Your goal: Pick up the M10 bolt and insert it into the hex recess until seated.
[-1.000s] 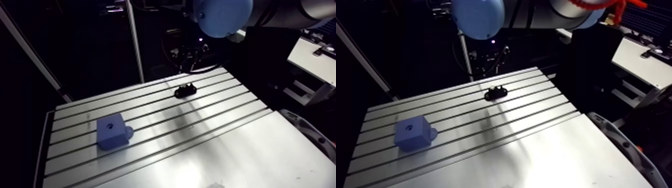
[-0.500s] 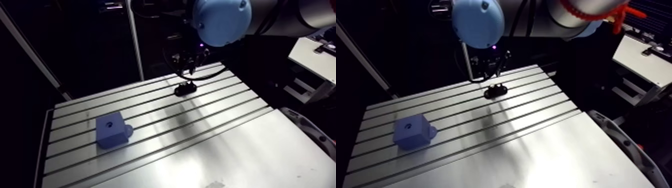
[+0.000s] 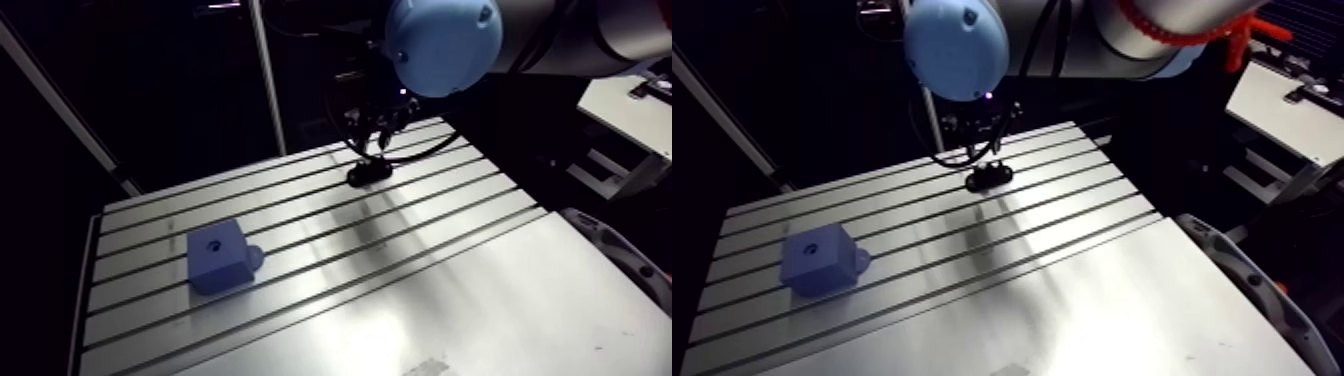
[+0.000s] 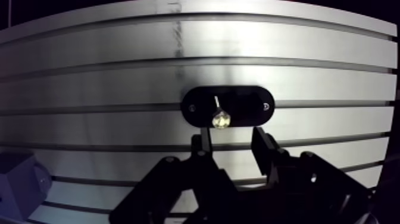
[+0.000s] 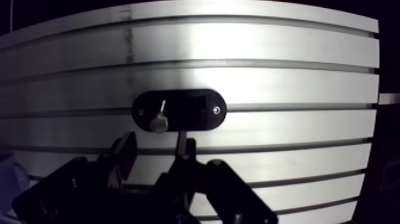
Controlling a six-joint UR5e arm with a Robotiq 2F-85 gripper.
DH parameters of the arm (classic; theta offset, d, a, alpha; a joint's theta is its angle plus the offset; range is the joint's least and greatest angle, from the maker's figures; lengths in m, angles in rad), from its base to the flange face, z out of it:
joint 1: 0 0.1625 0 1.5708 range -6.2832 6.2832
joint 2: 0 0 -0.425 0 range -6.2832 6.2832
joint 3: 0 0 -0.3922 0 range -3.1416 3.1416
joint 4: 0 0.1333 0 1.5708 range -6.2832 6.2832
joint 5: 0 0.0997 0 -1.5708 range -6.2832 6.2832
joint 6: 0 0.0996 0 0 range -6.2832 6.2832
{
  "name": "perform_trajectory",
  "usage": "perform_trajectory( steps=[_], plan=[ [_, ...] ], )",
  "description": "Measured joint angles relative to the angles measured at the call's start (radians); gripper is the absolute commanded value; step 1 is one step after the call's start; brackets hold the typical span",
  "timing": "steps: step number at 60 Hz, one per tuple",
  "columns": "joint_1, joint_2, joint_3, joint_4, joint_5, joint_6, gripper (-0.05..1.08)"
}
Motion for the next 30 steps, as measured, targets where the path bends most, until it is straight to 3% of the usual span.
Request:
perform_trajectory(
  steps=[30],
  plan=[
    [0.001, 0.017, -0.002, -0.002, 0.001, 0.009, 0.52]
  ],
)
